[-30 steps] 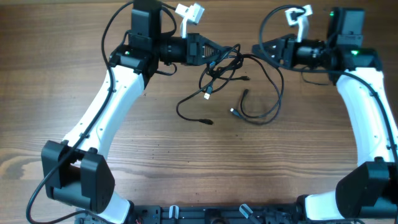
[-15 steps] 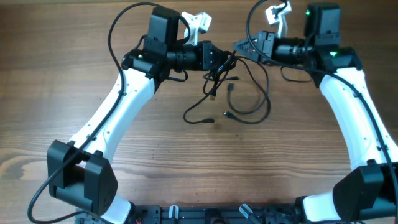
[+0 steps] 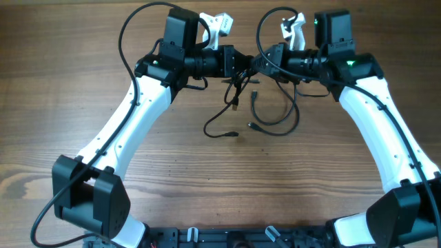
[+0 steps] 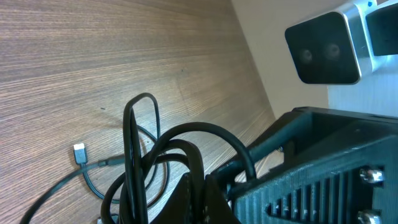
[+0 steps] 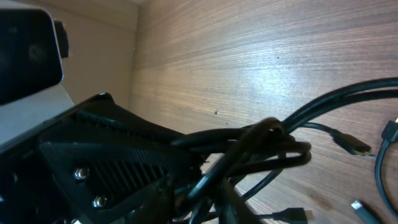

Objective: Untangle cables

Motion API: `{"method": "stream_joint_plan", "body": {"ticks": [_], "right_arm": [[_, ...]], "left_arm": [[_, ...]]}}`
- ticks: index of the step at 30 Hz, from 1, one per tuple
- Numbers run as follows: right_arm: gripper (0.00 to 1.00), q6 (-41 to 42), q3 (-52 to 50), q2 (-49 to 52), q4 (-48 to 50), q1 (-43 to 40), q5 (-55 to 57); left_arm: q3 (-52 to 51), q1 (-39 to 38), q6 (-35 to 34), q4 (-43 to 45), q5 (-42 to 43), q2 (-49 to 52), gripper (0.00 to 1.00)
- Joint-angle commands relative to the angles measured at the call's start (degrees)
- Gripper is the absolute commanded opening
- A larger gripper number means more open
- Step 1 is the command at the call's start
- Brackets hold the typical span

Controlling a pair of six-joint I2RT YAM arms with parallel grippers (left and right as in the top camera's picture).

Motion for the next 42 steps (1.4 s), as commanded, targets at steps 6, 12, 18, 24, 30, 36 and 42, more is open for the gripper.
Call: {"method": "stream_joint_plan", "body": {"ticks": [6, 12, 18, 24, 30, 36, 42], "right_arm": [[0.04, -4.02, -0.15, -0.20, -0.81, -2.47, 1.20], [0.04, -5.49, -0.15, -4.00, -4.96, -19.61, -6.54], [0.04, -6.73, -0.22, -1.62, -6.64, -31.74, -9.25], [0.04, -2.36, -0.22, 3.02, -3.74, -35.36, -0.83], [0.04, 7.13, -0.22, 7.37, -3.72, -35.45, 40.54], [0.04, -5.66, -0.22, 10.05, -3.85, -35.91, 24.22], [0.43, -24.61, -0.22, 10.03, -5.33, -35.32, -6.82]], "left_arm": [[0.59, 0.07, 1.11, -3.48, -8.26, -1.79, 0.04], [0.57, 0.07, -4.42, -11.93, -28.39, -1.79, 0.04], [0.59, 0.04, -4.50, -12.00, -28.35, -1.79, 0.04], [0.59, 0.04, -3.82, -12.07, -28.30, -1.79, 0.04], [0.59, 0.04, -3.82, -12.26, -28.30, -1.79, 0.04], [0.59, 0.04, -3.82, -12.66, -27.89, -1.79, 0.04], [0.59, 0.04, 0.52, -10.73, -20.04, -1.81, 0.04]]}}
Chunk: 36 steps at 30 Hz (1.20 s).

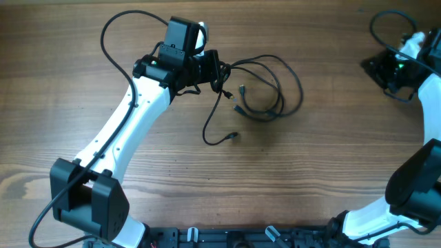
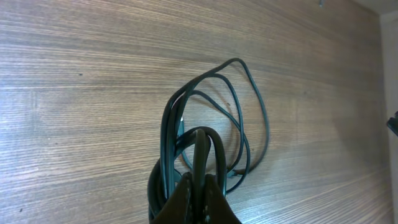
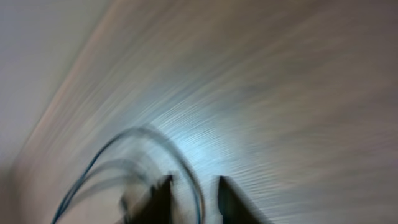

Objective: Untangle cables

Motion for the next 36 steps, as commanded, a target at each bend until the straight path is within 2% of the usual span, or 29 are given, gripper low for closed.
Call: {"method": "stream_joint_plan", "body": {"ticks": [1, 3, 4, 7, 11, 15, 18, 25, 36], "right_arm": [[0.44, -12.26, 0.22, 0.76, -1.44, 0.70, -22.95], [0.45, -15.78, 0.22, 0.31, -1.88, 1.40, -32.28], [0.47, -17.20, 0.24, -0.24, -1.97, 2.14, -36.00], [0.49, -17.16, 0.24, -2.62, -2.08, 5.44, -36.79], [0.47, -16.59, 0.24, -5.99, -2.05, 11.74, -34.29], [0.15, -10.14, 0.24, -7.56, -1.88, 19.80, -25.00], [0.06, -7.50, 0.24, -7.56, 0.35, 24.39, -24.13], [0.04, 2.62, 0.24, -8.26, 9.66, 29.29, -27.39], [0.04, 5.25, 0.24, -8.39, 10.67, 33.44, -27.36]], "left_arm": [[0.37, 0.04, 6.10, 3.89, 11.43, -1.09, 0.04], [0.37, 0.04, 7.72, 10.08, 20.39, -1.14, 0.04], [0.37, 0.07, 7.23, 12.35, 22.23, -1.14, 0.04], [0.37, 0.04, 0.59, 17.22, 23.02, -1.11, 0.04], [0.37, 0.04, -4.20, 18.32, 22.99, -1.11, 0.04], [0.37, 0.04, -7.85, 18.38, 22.99, -1.11, 0.04], [0.37, 0.04, -8.00, 18.40, 22.99, -1.11, 0.04], [0.37, 0.04, -7.96, 17.92, 22.10, -1.09, 0.04], [0.37, 0.04, -7.93, 17.42, 21.42, -1.09, 0.04]]}}
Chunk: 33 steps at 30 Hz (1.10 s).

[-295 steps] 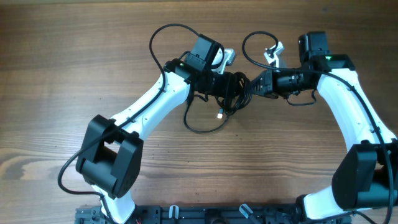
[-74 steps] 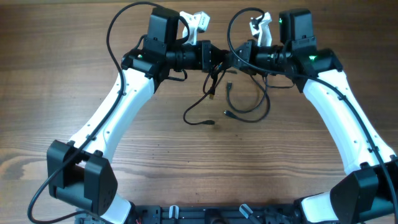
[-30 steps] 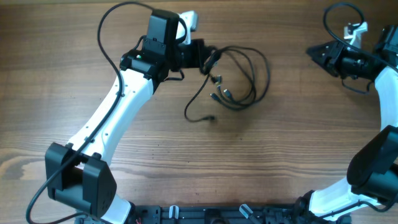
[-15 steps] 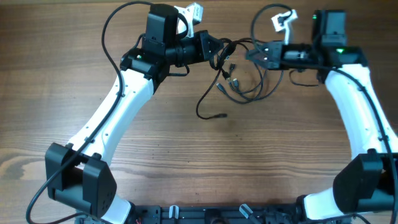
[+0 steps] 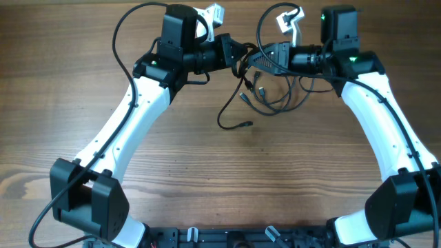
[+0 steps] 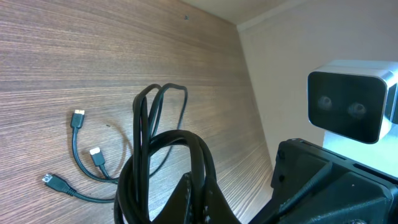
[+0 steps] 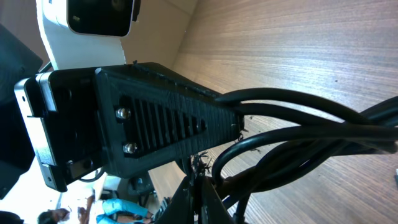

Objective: Untangle cables

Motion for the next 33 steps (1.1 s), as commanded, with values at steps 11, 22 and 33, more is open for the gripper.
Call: {"method": "stream_joint_plan", "body": {"ticks": [11, 22, 33], "right_arm": [[0.04, 0.02, 0.24, -2.71, -5.11, 2.10, 3.93], [0.04, 1.88, 0.24, -2.64, -6.62, 5.42, 18.16], [0.04, 4.04, 0.22, -0.55, -5.38, 5.07, 21.84]], "left_arm": [[0.48, 0.02, -0.55, -2.25, -2.62, -1.09, 0.04], [0.48, 0.02, -0.57, -2.80, -2.51, -1.09, 0.04], [0.48, 0.02, -5.33, -3.04, -0.50, -1.11, 0.04]]}}
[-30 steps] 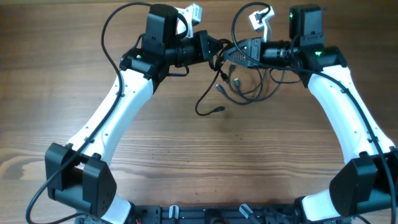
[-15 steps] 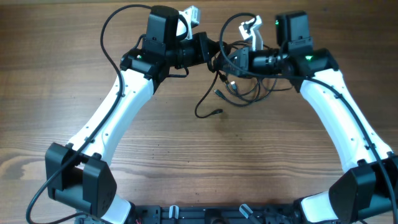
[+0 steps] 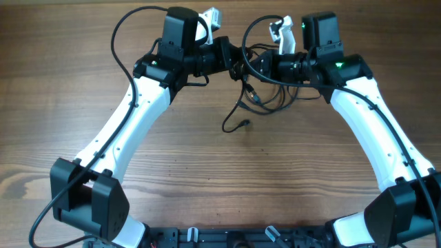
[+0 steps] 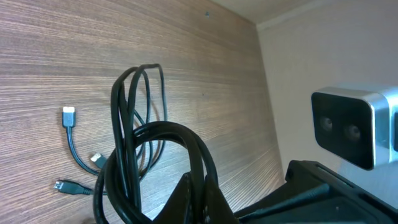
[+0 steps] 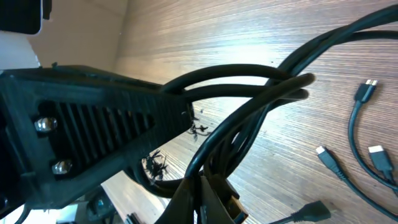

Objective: Untangle cables

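Note:
A tangled bundle of black cables (image 3: 247, 71) hangs between my two grippers at the table's far middle. Its loops (image 3: 270, 100) droop onto the wood and one tail (image 3: 236, 126) ends in a plug. My left gripper (image 3: 235, 65) is shut on the bundle from the left; in the left wrist view its fingers (image 4: 202, 200) pinch a thick loop (image 4: 134, 118). My right gripper (image 3: 255, 67) is shut on the same bundle from the right, its fingers (image 5: 200, 198) closed round several strands (image 5: 249, 118). The two grippers nearly touch.
Loose plug ends lie on the wooden table (image 3: 207, 186) under the bundle: white-tipped ones (image 4: 68, 116) in the left wrist view, and others (image 5: 367, 91) in the right wrist view. The left gripper's housing (image 5: 93, 118) fills the right wrist view's left side.
My right gripper has moved left, closer to the left gripper, so the hanging loops sit more bunched under them. Both stay shut on the bundle.
First both grippers were together on the bundle at the far middle. Then the right arm was away at the table's right edge while the left held the cables alone. It was then back, shut on the bundle, and now sits closer still.

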Motion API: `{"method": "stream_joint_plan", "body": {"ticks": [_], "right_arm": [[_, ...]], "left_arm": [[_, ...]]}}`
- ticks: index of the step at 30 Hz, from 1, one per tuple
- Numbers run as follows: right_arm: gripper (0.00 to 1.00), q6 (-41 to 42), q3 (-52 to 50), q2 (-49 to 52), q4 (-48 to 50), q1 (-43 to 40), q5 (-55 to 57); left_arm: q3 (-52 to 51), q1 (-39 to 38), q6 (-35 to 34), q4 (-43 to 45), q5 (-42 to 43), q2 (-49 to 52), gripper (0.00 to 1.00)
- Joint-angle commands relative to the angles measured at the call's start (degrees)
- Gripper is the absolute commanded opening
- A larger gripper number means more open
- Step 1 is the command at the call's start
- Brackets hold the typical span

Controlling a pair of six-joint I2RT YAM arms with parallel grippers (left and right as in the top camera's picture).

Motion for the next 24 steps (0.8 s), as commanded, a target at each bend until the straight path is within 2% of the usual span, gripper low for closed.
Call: {"method": "stream_joint_plan", "body": {"ticks": [1, 6, 10, 14, 17, 20, 24], "right_arm": [[0.04, 1.18, 0.22, 1.57, 0.15, -0.11, 2.86], [0.04, 1.33, 0.22, 2.38, 0.85, 0.09, 1.77], [0.04, 1.55, 0.63, 2.14, 2.05, -0.87, -0.15], [0.06, 1.53, 1.46, 0.74, 1.90, -7.96, -7.87], [0.13, 1.29, 1.44, 0.52, 0.57, -13.38, -13.92], [0.19, -0.90, 1.33, 0.52, -1.92, -16.04, -15.89], [0.26, -3.43, 1.29, 0.52, -4.15, -15.06, -15.30]], "left_arm": [[0.48, 0.04, -6.14, 1.03, 3.45, -1.11, 0.04], [0.48, 0.04, -13.92, 6.21, 9.14, -1.11, 0.04], [0.48, 0.11, -23.39, 7.72, 10.01, -1.11, 0.04], [0.48, 0.22, -23.65, 7.19, 9.94, -1.11, 0.04], [0.48, 0.22, -26.93, 7.10, 9.66, -1.11, 0.04], [0.48, 0.22, -37.42, 7.15, 7.74, -1.11, 0.04], [0.48, 0.20, -67.76, 7.10, 5.55, -1.11, 0.04]]}}
